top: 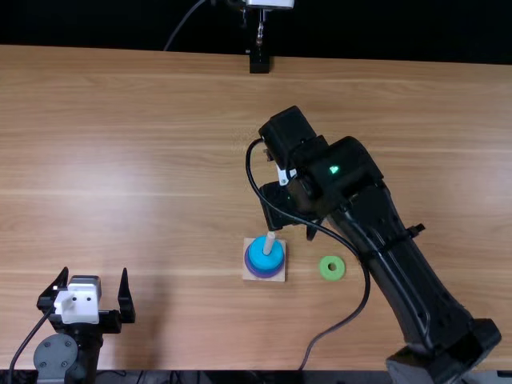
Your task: Build the Hanoi tower: stack the rings onto the peg from bottom to top in this color order: purple, dark blue, light blue, dark green, light green, yellow, orange.
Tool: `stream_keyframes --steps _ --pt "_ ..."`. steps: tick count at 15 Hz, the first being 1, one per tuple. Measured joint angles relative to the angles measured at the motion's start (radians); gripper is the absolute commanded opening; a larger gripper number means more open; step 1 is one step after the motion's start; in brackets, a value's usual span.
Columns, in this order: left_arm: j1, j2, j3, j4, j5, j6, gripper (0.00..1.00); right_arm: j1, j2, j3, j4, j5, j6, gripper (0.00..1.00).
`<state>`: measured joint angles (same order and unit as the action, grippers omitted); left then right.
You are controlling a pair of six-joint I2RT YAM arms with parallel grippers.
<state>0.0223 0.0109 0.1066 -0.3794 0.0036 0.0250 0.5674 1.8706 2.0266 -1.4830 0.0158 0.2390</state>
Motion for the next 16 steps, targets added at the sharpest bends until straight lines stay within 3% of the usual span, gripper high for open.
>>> stream_keyframes --steps 6,16 --pt "0.000 0.000 0.000 0.001 0.000 0.000 1.00 0.076 -0.013 0.016 -0.040 0.002 0.005 0.00" --pt "0.000 0.000 0.000 0.000 0.000 0.001 1.00 0.087 -0.082 -0.061 -0.042 0.002 0.007 0.00"
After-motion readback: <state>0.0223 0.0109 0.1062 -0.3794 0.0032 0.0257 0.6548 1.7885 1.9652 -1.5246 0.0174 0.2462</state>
